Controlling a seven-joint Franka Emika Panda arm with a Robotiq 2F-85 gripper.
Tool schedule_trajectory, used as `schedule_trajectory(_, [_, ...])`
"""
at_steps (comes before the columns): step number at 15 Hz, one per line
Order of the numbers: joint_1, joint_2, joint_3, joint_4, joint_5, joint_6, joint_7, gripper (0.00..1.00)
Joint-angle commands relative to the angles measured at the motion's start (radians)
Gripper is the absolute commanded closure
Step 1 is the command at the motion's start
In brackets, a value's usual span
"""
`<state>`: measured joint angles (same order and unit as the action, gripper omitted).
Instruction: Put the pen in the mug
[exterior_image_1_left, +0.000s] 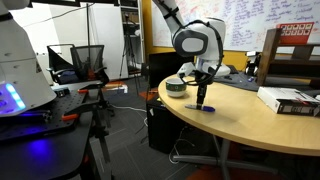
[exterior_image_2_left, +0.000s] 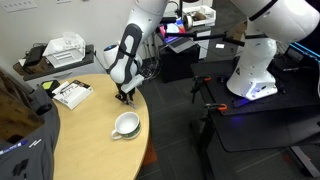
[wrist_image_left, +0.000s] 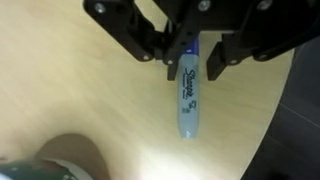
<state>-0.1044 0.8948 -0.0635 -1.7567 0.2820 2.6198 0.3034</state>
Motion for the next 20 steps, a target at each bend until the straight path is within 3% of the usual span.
schedule_trajectory(1, [0.013,0.024,-0.013,0.029,-0.004,-0.016,0.013,0.91])
schedule_trajectory(2, [0.014,0.029,-0.013,0.031,-0.004,-0.015,0.012,0.97])
schedule_trajectory(6, [0.006,0.012,-0.002,0.016,-0.003,0.011,-0.014,0.95])
schedule_trajectory(10, [-0.008,-0.065,0.033,-0.078,-0.001,0.100,-0.103,0.98])
schedule_trajectory(15, [0.010,-0.105,0.010,-0.147,-0.013,0.132,-0.095,1.00])
schedule_trajectory(16, [0.019,-0.104,-0.005,-0.147,-0.019,0.131,-0.082,0.74])
schedule_trajectory(18, [0.020,-0.101,-0.016,-0.142,-0.025,0.132,-0.082,0.67])
schedule_trajectory(20, [0.025,-0.099,-0.025,-0.131,-0.032,0.137,-0.078,0.51])
